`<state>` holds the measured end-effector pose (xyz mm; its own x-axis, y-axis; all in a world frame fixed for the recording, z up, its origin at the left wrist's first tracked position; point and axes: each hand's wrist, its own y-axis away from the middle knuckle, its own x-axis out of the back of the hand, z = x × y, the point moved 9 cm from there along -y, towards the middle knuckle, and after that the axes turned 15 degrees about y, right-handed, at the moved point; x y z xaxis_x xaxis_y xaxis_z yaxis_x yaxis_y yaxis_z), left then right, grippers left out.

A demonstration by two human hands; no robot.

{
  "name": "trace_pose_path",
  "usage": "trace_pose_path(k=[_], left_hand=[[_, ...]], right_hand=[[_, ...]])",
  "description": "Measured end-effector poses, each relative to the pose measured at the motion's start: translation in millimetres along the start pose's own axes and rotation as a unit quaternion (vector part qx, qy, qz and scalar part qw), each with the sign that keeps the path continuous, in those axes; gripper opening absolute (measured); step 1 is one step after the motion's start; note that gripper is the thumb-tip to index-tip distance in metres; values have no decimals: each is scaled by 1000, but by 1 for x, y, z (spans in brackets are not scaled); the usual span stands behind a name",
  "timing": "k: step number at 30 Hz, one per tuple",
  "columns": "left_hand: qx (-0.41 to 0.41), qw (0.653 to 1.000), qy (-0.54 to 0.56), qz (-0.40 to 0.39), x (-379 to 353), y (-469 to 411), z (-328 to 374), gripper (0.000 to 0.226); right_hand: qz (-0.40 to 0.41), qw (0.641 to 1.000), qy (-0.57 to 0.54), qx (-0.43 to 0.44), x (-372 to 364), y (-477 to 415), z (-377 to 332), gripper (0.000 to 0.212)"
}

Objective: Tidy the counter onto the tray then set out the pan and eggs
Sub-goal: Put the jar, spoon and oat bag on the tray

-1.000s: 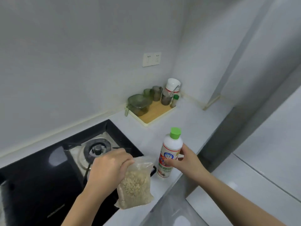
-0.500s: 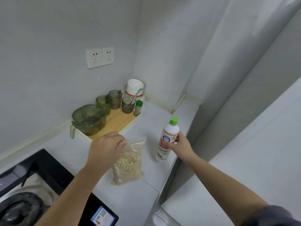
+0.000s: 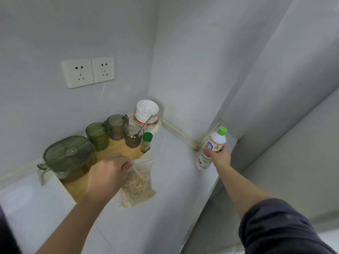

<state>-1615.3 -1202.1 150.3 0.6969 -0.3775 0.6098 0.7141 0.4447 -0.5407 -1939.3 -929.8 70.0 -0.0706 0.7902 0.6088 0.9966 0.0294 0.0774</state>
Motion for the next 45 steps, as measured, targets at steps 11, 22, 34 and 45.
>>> trace_pose_path(k=[11,22,34,45], left_hand=[[50,999,-20,12,-30,-25,-8,14],[85,996,-30,16,-36,-15,-11,17],[112,992,-46,38,-11,-19,-34,17],[228,972,-25,45,-24,-56,-106,17]], right_hand=[[-18,1000,-9,-21,-26,-55,19,56],[-135,967,72,-204,-63,-6,76,75],[-539,792,98,269,-203,142,-106,72],[-479,814,82,319,-266,123,-153,22]])
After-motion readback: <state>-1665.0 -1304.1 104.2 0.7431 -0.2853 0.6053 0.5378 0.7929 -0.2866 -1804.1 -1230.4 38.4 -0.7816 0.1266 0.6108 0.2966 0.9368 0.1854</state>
